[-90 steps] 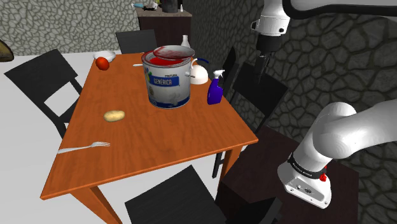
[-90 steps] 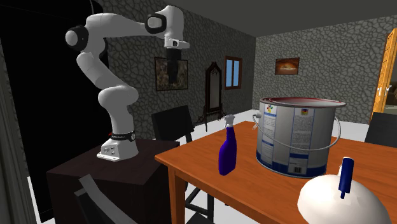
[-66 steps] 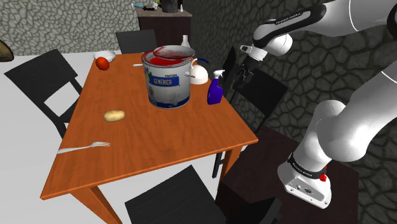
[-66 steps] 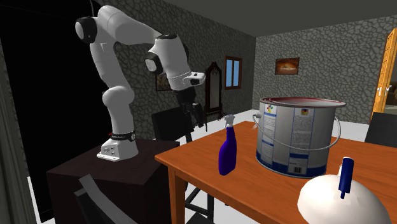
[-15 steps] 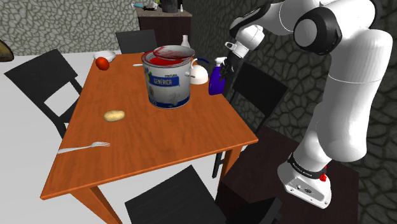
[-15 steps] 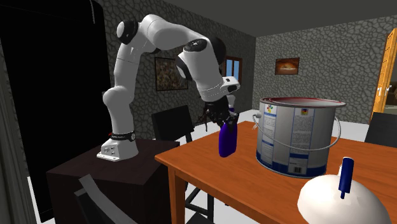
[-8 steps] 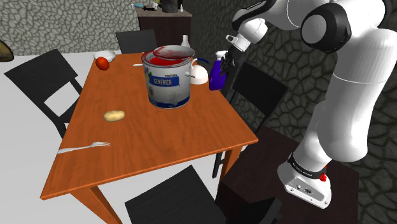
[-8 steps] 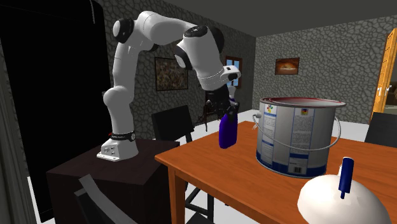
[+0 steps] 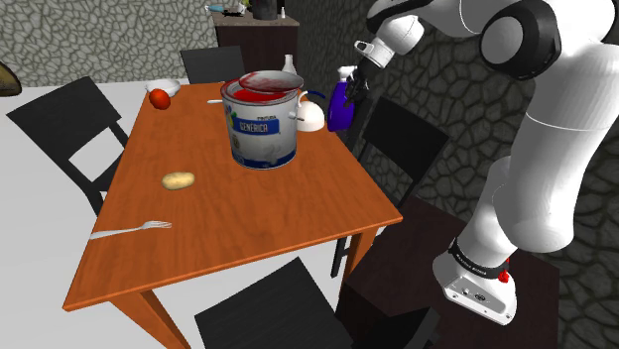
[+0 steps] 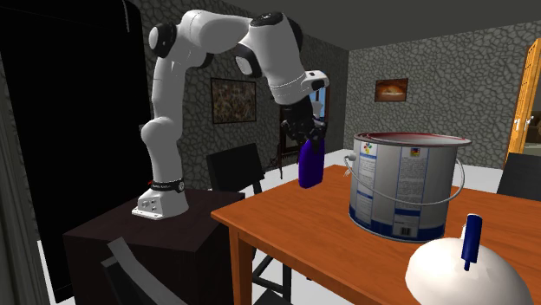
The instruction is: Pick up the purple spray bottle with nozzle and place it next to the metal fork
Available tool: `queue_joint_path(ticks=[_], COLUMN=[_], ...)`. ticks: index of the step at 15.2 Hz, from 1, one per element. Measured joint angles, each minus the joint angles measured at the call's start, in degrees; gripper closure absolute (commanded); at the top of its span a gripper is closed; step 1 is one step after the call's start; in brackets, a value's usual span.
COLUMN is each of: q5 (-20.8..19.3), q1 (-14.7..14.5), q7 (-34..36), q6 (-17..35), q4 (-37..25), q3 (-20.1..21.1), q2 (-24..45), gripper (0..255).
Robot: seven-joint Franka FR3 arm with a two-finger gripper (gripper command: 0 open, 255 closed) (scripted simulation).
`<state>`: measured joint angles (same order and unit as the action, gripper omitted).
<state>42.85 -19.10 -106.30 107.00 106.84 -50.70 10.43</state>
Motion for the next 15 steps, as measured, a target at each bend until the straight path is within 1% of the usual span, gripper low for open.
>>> queue_joint_path(ticks=[9,15], q5=[-2.84,-3.71], q1=[-0.42,-0.17], q7=[4.23,6.59], q6=[-4.2,-7.66], q4=[-4.33,-8.26], q3=[-0.58,-0.83], q2=[-2.32,-2.72], gripper=[255,255])
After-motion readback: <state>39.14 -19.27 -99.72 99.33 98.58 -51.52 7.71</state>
